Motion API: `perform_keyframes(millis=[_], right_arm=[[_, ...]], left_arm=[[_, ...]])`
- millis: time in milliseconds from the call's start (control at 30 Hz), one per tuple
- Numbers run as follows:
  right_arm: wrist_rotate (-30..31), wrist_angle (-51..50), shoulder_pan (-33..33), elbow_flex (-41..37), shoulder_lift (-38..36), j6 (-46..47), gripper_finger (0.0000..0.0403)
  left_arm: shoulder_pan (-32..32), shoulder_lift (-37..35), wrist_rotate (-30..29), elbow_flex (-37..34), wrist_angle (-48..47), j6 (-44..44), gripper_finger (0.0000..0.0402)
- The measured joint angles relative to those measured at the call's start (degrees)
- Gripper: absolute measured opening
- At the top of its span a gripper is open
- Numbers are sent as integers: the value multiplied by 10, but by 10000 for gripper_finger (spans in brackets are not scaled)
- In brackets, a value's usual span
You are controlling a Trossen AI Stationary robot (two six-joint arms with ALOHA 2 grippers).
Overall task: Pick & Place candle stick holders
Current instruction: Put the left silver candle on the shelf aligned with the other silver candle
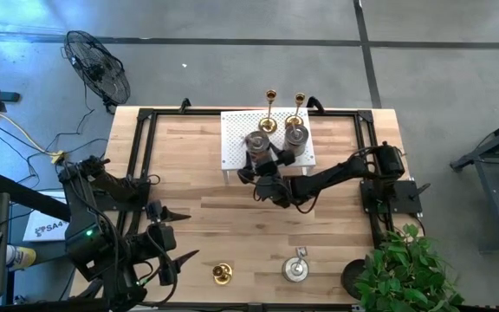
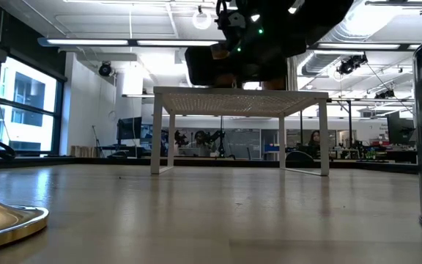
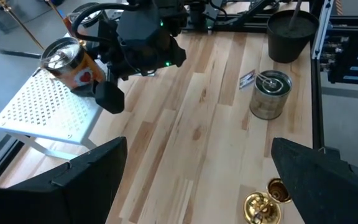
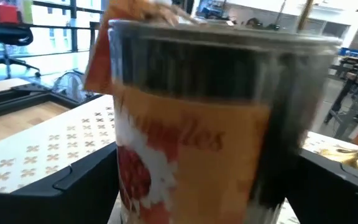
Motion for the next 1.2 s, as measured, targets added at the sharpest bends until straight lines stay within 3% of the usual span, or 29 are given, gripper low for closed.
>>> perform_keyframes(millis=[367, 700, 1200], right_arm=[[-3, -11, 2, 0, 0, -2, 386], [18, 40, 18, -2, 2, -104, 391], [21, 42, 16, -2, 2, -93, 389]], left_arm=[[0, 0, 0, 0, 0, 1, 392], [0, 0, 3, 0, 0, 2, 392], [0, 0, 13, 0, 0, 1, 392]])
